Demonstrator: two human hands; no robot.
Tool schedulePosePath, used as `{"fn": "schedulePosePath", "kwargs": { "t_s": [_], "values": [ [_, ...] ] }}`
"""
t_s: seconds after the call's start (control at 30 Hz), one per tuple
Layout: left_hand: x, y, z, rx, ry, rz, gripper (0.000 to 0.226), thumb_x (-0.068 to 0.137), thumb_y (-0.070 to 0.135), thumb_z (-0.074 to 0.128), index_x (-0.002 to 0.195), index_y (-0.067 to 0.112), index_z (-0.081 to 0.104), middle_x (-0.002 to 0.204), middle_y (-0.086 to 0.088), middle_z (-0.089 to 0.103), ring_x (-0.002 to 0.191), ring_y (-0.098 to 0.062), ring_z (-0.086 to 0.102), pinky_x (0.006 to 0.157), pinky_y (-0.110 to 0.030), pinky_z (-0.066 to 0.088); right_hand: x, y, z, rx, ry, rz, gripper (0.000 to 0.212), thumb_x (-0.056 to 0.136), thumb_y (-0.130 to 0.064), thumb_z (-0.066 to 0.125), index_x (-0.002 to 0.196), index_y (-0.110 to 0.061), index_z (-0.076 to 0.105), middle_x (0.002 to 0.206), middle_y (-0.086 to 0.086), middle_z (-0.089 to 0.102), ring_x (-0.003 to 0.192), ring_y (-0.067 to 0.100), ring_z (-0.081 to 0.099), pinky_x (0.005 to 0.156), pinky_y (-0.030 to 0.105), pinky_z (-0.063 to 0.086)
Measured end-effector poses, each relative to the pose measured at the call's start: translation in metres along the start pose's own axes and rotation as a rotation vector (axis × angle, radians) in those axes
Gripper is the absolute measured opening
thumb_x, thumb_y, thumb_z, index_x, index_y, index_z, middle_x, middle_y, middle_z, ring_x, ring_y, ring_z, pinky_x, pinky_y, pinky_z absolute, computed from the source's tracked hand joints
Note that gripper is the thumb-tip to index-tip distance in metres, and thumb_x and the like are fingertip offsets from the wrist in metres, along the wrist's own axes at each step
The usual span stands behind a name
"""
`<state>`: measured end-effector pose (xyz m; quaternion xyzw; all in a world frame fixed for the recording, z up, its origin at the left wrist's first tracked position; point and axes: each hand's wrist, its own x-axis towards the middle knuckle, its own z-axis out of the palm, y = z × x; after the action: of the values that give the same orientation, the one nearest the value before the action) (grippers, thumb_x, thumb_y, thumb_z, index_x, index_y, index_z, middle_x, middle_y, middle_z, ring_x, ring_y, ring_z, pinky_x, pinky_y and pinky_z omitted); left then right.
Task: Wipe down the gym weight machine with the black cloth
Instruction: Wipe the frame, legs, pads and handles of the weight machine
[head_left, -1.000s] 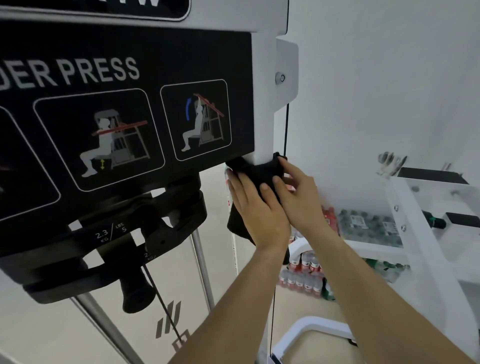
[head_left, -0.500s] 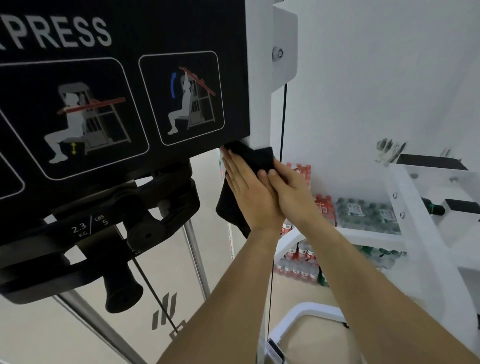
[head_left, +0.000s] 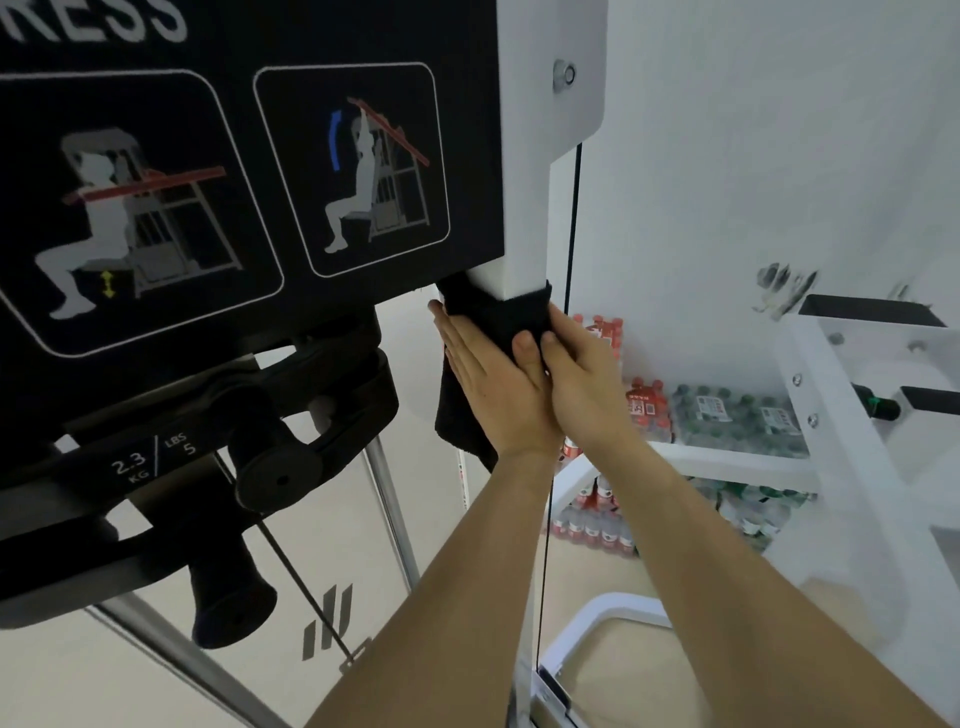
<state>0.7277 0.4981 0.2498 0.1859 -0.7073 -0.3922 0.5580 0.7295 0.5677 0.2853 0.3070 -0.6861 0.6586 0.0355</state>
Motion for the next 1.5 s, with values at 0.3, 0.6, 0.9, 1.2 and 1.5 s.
{"fn": "schedulePosePath", "kwargs": {
  "t_s": [0.3, 0.6, 0.9, 1.2, 1.5],
  "values": [
    [-0.033, -0.035, -0.011, 0.038, -0.155, -0.036, 0.075, 0.102, 0.048, 0.026, 0.157, 0.002, 0.002, 0.167, -0.013, 0.001, 0.154, -0.025, 0.004, 0.122, -0.051, 0.020, -0.031, 0.034, 0.007, 0.015, -0.004, 0.150, 0.040, 0.103, -0.007, 0.040, 0.123, -0.034, 0.063, 0.113, -0.015, 0.071, 0.107, 0.000, 0.065, 0.098, 0.024, 0.052],
    [0.002, -0.018, 0.003, 0.062, -0.009, 0.136, 0.082, 0.101, 0.055, 0.016, 0.152, -0.010, 0.015, 0.161, -0.026, 0.018, 0.151, -0.036, 0.019, 0.124, -0.040, 0.014, -0.008, 0.020, 0.009, -0.001, 0.080, 0.060, 0.033, 0.104, -0.012, 0.041, 0.122, -0.023, 0.066, 0.110, -0.013, 0.071, 0.104, 0.000, 0.065, 0.096, 0.023, 0.051],
    [-0.062, -0.091, 0.002, 0.101, -0.091, 0.109, 0.078, 0.103, 0.052, 0.020, 0.153, -0.008, 0.012, 0.162, -0.024, 0.016, 0.152, -0.034, 0.016, 0.125, -0.041, 0.014, -0.053, 0.101, 0.023, -0.018, 0.048, 0.201, 0.038, 0.102, -0.013, 0.042, 0.128, -0.025, 0.066, 0.114, -0.011, 0.072, 0.109, 0.007, 0.066, 0.101, 0.035, 0.051],
    [-0.049, -0.083, -0.006, 0.053, -0.116, 0.189, 0.079, 0.104, 0.051, 0.019, 0.152, -0.011, 0.013, 0.162, -0.027, 0.012, 0.152, -0.037, 0.011, 0.125, -0.041, 0.010, -0.047, 0.089, 0.027, -0.047, 0.135, 0.156, 0.042, 0.095, -0.012, 0.038, 0.122, -0.022, 0.069, 0.113, -0.004, 0.074, 0.109, 0.015, 0.067, 0.100, 0.046, 0.053],
    [-0.054, -0.099, 0.002, -0.010, -0.049, 0.203, 0.084, 0.101, 0.057, 0.015, 0.153, -0.009, 0.014, 0.162, -0.024, 0.016, 0.153, -0.032, 0.014, 0.125, -0.038, 0.012, -0.045, 0.110, 0.039, -0.001, 0.214, 0.137, 0.038, 0.101, -0.012, 0.039, 0.126, -0.020, 0.067, 0.116, -0.006, 0.072, 0.111, 0.011, 0.066, 0.104, 0.040, 0.051]
  ]
}}
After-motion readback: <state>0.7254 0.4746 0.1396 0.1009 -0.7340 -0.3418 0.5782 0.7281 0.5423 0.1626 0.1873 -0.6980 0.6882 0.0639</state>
